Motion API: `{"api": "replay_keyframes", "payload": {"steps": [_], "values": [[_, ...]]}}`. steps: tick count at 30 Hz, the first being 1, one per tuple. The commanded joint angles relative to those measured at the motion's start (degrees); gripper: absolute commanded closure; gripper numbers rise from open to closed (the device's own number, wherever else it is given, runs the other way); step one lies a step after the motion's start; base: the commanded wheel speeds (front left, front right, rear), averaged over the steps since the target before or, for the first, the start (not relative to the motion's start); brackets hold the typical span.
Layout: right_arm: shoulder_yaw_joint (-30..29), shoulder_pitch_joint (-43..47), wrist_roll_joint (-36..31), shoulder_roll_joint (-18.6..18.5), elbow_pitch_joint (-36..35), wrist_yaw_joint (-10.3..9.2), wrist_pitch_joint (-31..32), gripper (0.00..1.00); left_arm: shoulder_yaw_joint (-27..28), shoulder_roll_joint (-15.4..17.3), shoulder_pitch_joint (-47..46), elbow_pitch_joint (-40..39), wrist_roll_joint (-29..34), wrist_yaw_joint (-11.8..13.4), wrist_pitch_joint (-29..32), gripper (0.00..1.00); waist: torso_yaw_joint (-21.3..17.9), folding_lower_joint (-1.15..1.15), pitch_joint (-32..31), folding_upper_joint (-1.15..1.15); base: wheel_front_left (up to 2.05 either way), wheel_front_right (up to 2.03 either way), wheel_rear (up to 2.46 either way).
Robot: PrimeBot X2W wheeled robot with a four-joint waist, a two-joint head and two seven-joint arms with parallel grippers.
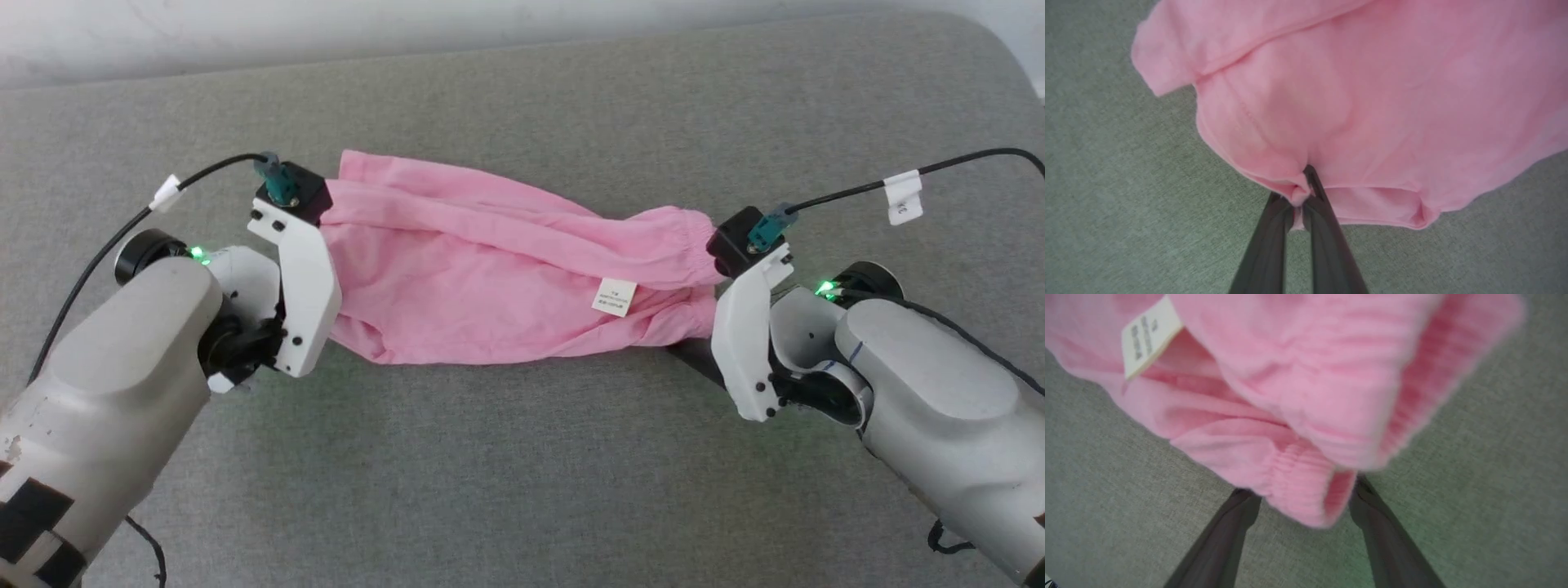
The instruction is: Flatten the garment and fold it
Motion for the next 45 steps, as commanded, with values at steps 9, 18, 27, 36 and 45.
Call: {"api": "replay_keyframes", "payload": {"steps": [9,18,27,36,45], "values": [[7.21,0.19,2.15,-1.38,-0.28,-0.05,-8.31,1.0,0.49,0.5,0.68,0.51,-0.52,0.11,-1.86,1.0,-0.07,0.01,0.29,-0.01,0.0,0.0,0.0],[11.79,-0.33,3.03,-7.9,-7.64,-0.05,-19.45,1.0,2.3,1.02,4.3,-0.21,-2.45,0.41,-7.29,1.0,-0.15,0.01,-3.64,-0.01,0.0,0.0,0.0],[13.17,6.42,4.71,-16.05,-17.07,-0.05,-24.58,1.0,2.05,4.77,12.14,-6.34,-2.63,1.17,-12.61,1.0,-0.09,0.01,-8.9,-0.01,0.0,0.0,0.0],[10.98,15.85,7.24,-20.78,-20.1,-0.05,-25.36,1.0,1.99,8.04,25.74,-17.28,-5.53,5.85,-18.47,1.0,0.54,0.01,-10.59,-0.01,0.0,0.0,0.0],[7.79,18.08,8.73,-17.24,-10.51,-0.05,-24.13,1.0,1.68,5.35,30.59,-18.25,-6.0,9.02,-22.69,1.0,1.51,0.01,-8.26,-0.01,0.0,0.0,0.0]]}}
